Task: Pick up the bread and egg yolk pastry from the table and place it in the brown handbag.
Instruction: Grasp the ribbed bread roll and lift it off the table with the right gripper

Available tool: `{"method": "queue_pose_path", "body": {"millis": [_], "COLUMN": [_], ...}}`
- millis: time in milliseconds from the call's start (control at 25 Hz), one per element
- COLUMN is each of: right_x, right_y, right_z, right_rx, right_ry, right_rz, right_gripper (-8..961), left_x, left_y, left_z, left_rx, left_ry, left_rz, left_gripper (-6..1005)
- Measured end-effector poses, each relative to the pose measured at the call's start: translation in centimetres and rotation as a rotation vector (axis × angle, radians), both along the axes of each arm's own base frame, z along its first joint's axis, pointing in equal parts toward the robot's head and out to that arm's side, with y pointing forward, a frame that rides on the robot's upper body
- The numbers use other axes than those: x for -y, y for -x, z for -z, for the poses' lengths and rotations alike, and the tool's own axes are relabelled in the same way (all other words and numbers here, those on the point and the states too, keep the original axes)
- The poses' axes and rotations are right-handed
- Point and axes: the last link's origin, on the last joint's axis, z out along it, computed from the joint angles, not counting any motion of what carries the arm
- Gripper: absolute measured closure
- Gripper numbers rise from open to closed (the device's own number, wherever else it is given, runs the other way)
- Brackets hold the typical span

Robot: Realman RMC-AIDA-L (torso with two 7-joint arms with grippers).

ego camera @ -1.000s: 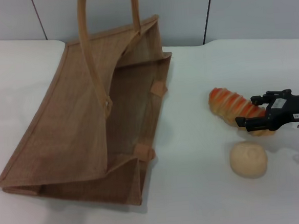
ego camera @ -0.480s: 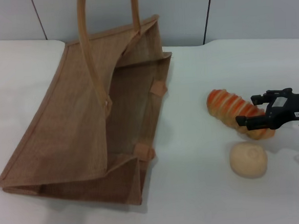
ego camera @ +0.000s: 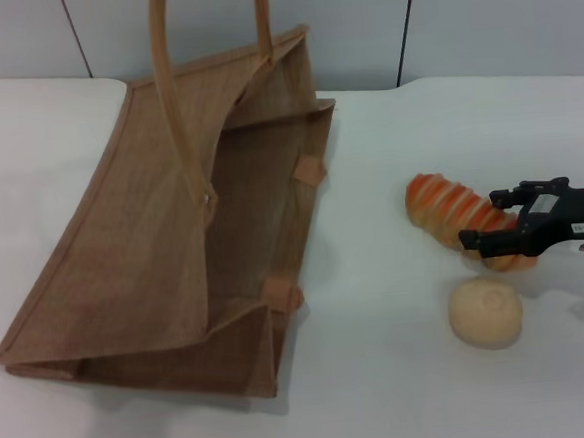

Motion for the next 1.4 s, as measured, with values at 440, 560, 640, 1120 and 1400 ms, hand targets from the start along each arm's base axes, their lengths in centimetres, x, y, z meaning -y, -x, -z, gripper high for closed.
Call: {"method": "queue_pose_path", "body": {"millis": [440,560,640,1120,1400], "right_x": [-0.01,-0.12,-0.19,-0.53,-0.91], "right_y": [-0.16,-0.16,-0.21,-0.37,0.14], "right_z": [0.41,0.34,0.28,0.27,0.02], "right_rx": [-0.003,-0.005,-0.006,0.017,0.002], "right_ry": [0.005,0.001,-0.003,-0.012,-0.022], "right_rz": [0.029,0.039,0.05,0.08,0.076], "right_gripper": [124,167,204,504,571], "left_x": [0.06,0.06,0.06,0.46,0.48], "left_y": [-0.13,-0.12,-0.14,-0.85,-0.72], "left_z": [0.06,0.06,0.06,-0.25,-0.24], "left_rx": [0.0,0.001,0.0,-0.003,-0.002], "left_ry": [0.002,0.001,0.001,-0.016,-0.016], "left_rz": [0.003,0.004,0.006,0.042,0.039], "left_gripper": [889,889,889,889,888]}}
